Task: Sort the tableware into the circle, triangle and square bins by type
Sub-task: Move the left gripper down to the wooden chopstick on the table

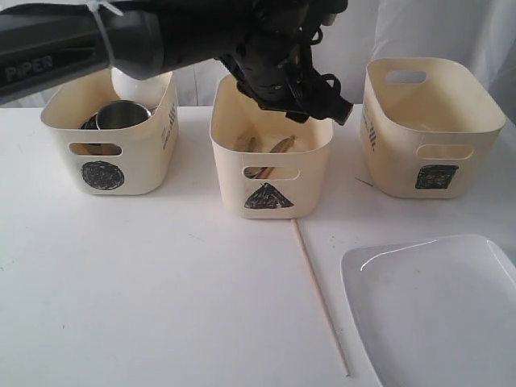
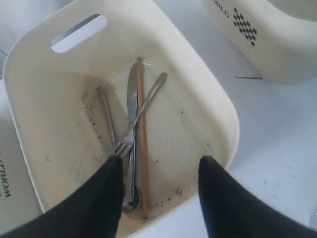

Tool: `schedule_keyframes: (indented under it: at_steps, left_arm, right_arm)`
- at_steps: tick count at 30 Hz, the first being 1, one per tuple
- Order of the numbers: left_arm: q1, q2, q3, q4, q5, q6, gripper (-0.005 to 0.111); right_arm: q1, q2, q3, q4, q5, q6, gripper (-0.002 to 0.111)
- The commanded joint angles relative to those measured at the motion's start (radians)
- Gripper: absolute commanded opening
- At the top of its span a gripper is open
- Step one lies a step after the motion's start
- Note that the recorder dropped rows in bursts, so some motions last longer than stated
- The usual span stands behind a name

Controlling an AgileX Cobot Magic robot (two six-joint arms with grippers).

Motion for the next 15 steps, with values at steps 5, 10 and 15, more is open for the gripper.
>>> schedule_keyframes:
  at_steps: [5,10,15]
  left_arm:
    - [-0.019,-0.111,0.033,-0.001,0.130,0.003,0.048]
    - [-0.019,-0.143,0.033,-0.003,0.156,0.020,0.048]
    - [-0.019,-0.152,0.033,-0.023,0.205,0.022,0.048]
  right_arm:
    - [0.000,-0.003,0.006,-0.001,-0.005,0.004,0.000]
    - [0.000,-0.003,0.006,-0.001,-0.005,0.004,0.000]
    - [0.000,-0.003,0.006,-0.002,-0.005,0.006,0.000]
